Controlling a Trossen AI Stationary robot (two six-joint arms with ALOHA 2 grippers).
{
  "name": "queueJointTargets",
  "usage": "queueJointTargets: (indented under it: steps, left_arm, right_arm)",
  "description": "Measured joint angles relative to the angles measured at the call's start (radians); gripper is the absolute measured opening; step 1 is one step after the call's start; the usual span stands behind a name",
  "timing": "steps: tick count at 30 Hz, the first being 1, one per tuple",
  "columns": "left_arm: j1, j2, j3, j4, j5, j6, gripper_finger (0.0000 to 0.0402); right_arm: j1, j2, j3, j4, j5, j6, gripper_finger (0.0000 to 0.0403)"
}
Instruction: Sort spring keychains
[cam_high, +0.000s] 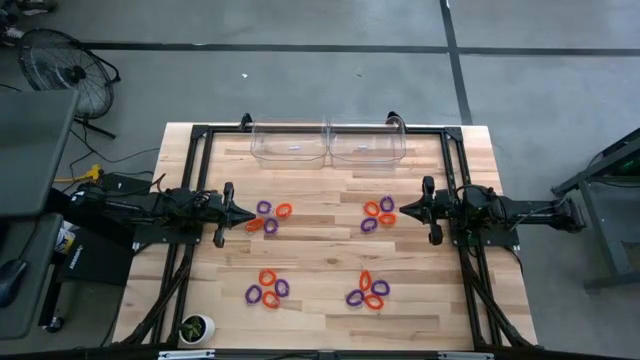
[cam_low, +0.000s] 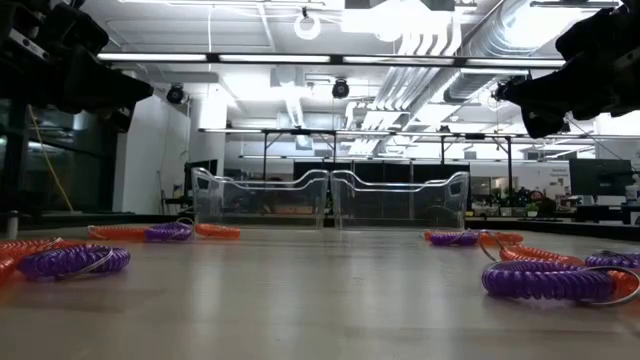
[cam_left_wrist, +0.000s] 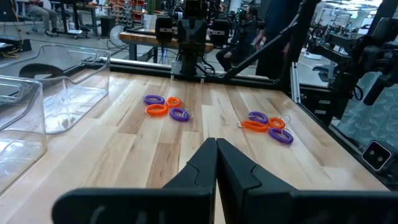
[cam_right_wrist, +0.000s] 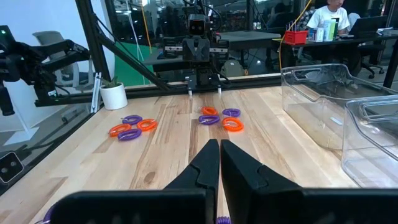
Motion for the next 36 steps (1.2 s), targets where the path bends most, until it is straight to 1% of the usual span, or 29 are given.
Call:
queueJointTargets:
  steps: [21, 24, 27, 29, 31, 35, 36]
  left_arm:
    - [0.000, 0.000, 0.000, 0.000, 0.000, 0.000, 0.0000]
    - [0.000, 0.000, 0.000, 0.000, 0.000, 0.000, 0.0000]
    - [0.000, 0.000, 0.000, 0.000, 0.000, 0.000, 0.0000]
    - [0.000, 0.000, 0.000, 0.000, 0.000, 0.000, 0.0000]
    - [0.000, 0.000, 0.000, 0.000, 0.000, 0.000, 0.0000]
    - [0.000, 0.000, 0.000, 0.000, 0.000, 0.000, 0.0000]
    - [0.000, 0.000, 0.000, 0.000, 0.000, 0.000, 0.0000]
  right_arm:
    - [0.000, 0.000, 0.000, 0.000, 0.000, 0.000, 0.0011]
    - [0.000, 0.000, -0.001, 0.009, 0.026, 0.030, 0.0011]
    - [0.000, 0.000, -0.001, 0.013, 0.080, 0.088, 0.0011]
    - [0.000, 0.015, 0.020, -0.035, 0.138, 0.161, 0.0011]
    - [0.000, 0.046, 0.063, -0.134, 0.161, 0.193, 0.0011]
    - [0.000, 0.163, 0.193, -0.305, 0.158, 0.119, 0.0011]
    - [0.000, 0.208, 0.216, -0.309, 0.161, 0.115, 0.0011]
